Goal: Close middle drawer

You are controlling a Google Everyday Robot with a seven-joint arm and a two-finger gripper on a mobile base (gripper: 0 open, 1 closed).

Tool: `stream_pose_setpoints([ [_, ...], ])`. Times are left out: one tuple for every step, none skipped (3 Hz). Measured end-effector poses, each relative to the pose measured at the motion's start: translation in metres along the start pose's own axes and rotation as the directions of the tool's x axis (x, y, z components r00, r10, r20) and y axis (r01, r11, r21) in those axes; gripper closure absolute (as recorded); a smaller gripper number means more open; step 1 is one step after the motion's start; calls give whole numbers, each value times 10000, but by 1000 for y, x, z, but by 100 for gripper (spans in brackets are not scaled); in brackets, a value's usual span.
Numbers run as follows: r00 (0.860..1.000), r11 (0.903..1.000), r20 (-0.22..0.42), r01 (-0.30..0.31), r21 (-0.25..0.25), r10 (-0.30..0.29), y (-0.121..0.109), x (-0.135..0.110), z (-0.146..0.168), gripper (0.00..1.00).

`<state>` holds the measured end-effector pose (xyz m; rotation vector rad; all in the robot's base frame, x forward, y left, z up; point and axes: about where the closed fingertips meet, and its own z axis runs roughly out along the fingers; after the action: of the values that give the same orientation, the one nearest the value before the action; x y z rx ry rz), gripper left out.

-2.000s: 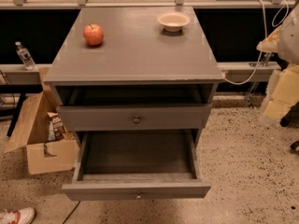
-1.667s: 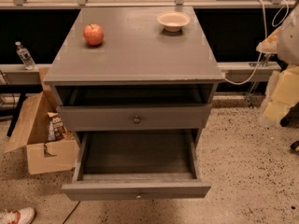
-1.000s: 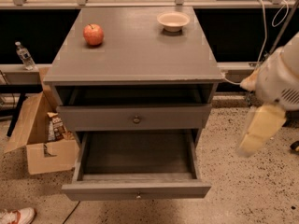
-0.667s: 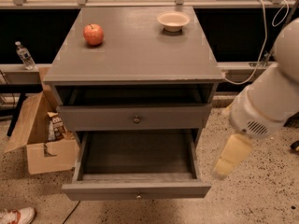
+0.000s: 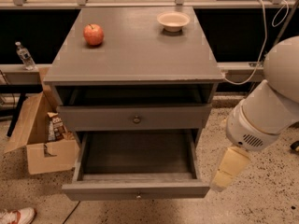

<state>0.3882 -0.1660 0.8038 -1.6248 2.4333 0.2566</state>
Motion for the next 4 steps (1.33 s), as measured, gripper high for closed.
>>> stream_pose_setpoints([
  [9986,9985,-56,-522,-164,521,0,13,46,0],
  [9910,9890,12,-1334,-633,1338,3,33,125,19],
  [9799,9754,49,-1982,-962,1996,6,47,191,43],
  [9684,9608,172,-2445,-1307,2488,11,56,242,64],
])
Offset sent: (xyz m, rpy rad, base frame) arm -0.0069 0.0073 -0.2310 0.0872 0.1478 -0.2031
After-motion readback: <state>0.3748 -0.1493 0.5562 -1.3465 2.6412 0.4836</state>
